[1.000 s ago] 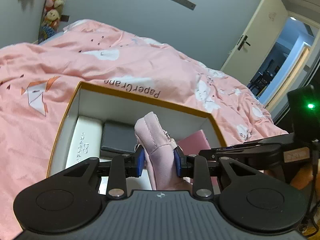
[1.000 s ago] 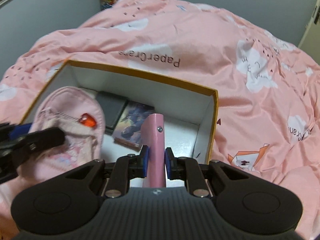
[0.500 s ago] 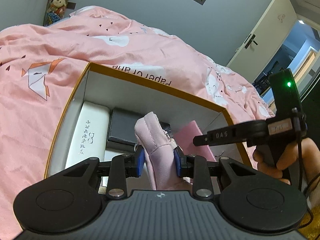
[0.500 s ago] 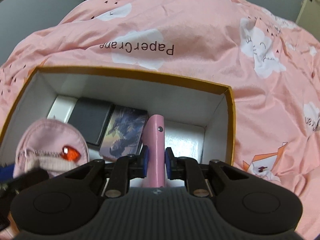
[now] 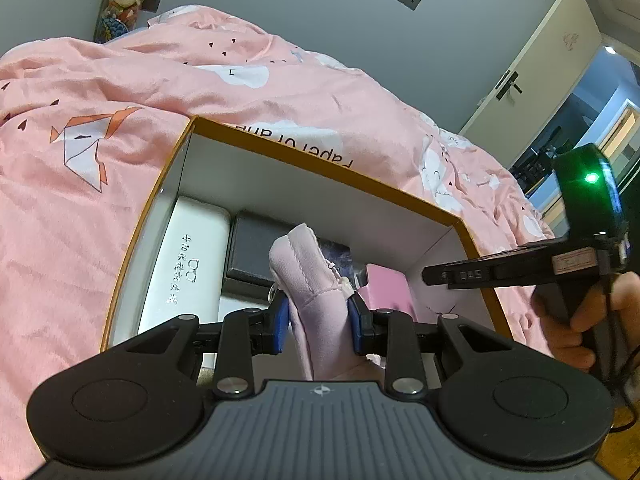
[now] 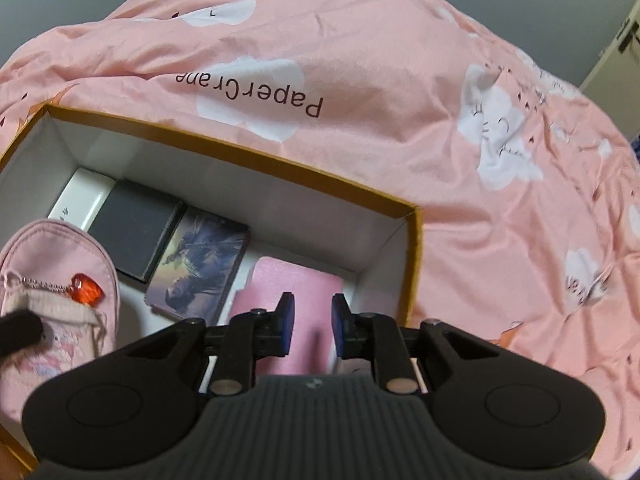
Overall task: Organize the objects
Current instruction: 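Lower the pink pencil case into the orange box and open the right tool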
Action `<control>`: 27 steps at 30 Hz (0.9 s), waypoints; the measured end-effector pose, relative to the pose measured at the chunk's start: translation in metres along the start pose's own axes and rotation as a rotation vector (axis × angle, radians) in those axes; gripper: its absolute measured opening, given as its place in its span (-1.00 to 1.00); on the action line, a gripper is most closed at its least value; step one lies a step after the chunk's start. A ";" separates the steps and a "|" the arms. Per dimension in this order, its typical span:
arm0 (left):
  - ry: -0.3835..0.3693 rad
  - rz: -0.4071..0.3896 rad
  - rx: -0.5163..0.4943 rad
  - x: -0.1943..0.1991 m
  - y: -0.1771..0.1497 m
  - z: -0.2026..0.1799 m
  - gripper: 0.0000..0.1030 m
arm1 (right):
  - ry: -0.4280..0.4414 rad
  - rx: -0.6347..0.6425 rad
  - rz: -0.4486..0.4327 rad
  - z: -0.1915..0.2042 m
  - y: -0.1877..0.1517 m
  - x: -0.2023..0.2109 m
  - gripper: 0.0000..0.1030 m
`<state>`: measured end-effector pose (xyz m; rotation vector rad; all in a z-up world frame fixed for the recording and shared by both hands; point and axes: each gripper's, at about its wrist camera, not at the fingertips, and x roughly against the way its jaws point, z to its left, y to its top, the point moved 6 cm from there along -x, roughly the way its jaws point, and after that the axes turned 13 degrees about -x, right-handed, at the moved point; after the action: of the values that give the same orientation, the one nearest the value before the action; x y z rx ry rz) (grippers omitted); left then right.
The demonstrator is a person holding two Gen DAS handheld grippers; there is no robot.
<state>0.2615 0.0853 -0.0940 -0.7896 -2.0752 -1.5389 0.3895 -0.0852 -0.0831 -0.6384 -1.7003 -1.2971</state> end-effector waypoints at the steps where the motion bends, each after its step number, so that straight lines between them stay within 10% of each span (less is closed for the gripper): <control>1: 0.000 0.002 -0.001 0.000 0.000 0.000 -0.35 | 0.005 0.022 0.004 0.001 -0.001 0.002 -0.62; 8: -0.003 -0.001 -0.005 -0.001 0.000 -0.002 -0.35 | 0.047 0.352 0.143 0.031 -0.039 -0.003 -0.63; 14: -0.007 -0.001 -0.005 0.000 -0.001 -0.001 -0.35 | 0.057 0.385 0.291 0.039 -0.056 -0.023 -0.76; 27: -0.021 0.004 -0.031 -0.002 -0.001 -0.006 -0.35 | 0.031 0.332 0.223 0.033 -0.037 -0.046 -0.81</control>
<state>0.2630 0.0794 -0.0944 -0.8239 -2.0678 -1.5713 0.3708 -0.0614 -0.1437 -0.5875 -1.7144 -0.8408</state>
